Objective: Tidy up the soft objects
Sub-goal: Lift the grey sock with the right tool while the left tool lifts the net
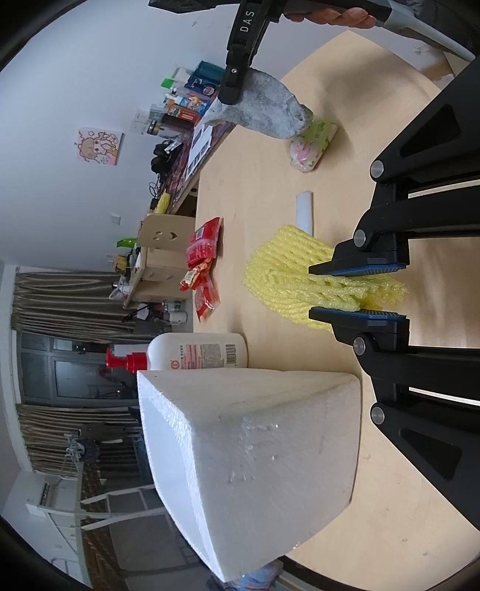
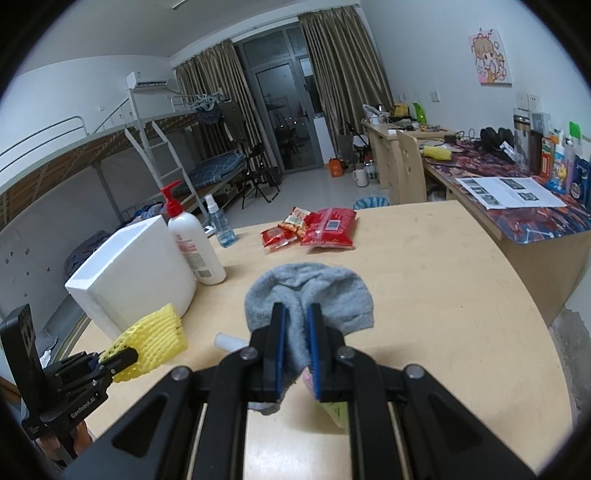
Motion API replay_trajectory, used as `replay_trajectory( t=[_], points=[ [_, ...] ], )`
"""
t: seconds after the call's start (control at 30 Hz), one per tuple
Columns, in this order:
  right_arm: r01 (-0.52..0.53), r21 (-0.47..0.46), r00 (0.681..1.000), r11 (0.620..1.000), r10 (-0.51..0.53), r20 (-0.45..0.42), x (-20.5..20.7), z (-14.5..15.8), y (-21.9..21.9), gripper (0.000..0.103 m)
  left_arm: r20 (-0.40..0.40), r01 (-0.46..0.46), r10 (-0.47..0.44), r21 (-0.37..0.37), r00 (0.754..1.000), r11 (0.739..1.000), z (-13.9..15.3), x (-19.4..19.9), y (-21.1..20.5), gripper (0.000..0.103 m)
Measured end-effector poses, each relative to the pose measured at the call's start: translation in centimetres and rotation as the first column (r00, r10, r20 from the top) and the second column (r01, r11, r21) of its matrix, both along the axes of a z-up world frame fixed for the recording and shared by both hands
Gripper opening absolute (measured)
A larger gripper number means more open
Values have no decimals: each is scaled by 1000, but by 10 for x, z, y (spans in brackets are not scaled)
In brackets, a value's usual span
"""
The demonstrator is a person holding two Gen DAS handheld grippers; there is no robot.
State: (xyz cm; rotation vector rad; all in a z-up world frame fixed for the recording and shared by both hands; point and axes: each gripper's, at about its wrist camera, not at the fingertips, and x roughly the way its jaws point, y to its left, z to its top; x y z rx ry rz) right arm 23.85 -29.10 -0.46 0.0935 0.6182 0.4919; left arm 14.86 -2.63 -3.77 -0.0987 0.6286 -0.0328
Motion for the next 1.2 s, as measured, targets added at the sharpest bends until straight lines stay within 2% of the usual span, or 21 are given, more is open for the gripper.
replay_trajectory(
  t=[0.53,1.2],
  points=[
    [4,-4,999,1000,-4,54,-55,4,-1,14,39,12,-13,19,999,1000,9,-40,-10,16],
    [-40,11,989,999,38,143,-122,10,24,14,125,7,-14,61,992,998,21,-123,1,16]
  ],
)
